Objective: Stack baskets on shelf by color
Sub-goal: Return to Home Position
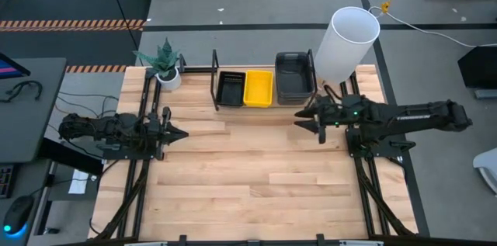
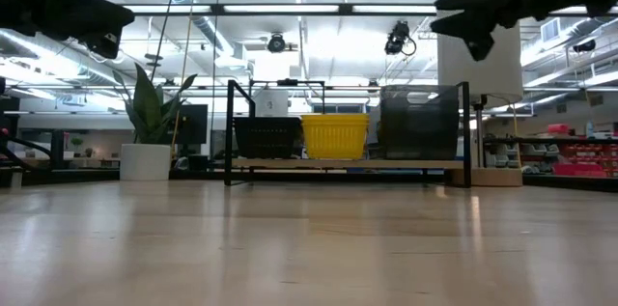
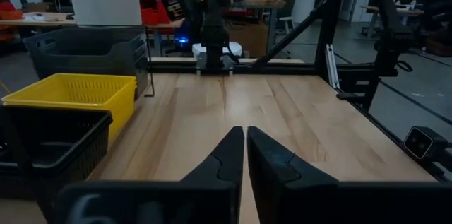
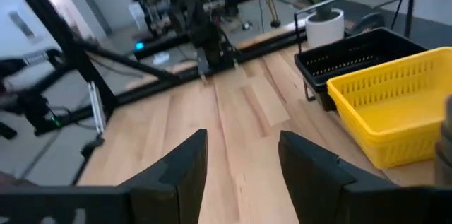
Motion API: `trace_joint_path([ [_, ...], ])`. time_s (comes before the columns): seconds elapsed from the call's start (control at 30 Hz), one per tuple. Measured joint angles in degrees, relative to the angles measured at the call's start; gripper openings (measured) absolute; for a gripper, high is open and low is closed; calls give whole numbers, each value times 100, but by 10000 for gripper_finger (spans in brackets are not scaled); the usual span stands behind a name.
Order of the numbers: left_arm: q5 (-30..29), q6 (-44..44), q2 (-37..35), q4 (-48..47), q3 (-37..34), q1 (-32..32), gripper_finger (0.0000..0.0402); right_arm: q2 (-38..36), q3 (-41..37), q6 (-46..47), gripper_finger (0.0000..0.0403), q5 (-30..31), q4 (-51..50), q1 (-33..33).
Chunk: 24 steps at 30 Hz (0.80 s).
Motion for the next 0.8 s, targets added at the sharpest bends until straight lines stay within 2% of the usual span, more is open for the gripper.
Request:
trace_joint_path([
  [0.33, 1, 1, 0, 0, 0, 0, 20, -1262, -838, 497, 138, -173, 113, -720],
  [0.63, 0, 2, 0, 0, 0, 1, 28, -1543, -1625, 546, 108, -866, 1093, -1218],
  [0.8, 0, 2, 0, 0, 0, 0, 31, -1546, -2202, 743, 98, -919, 2024, -1456],
])
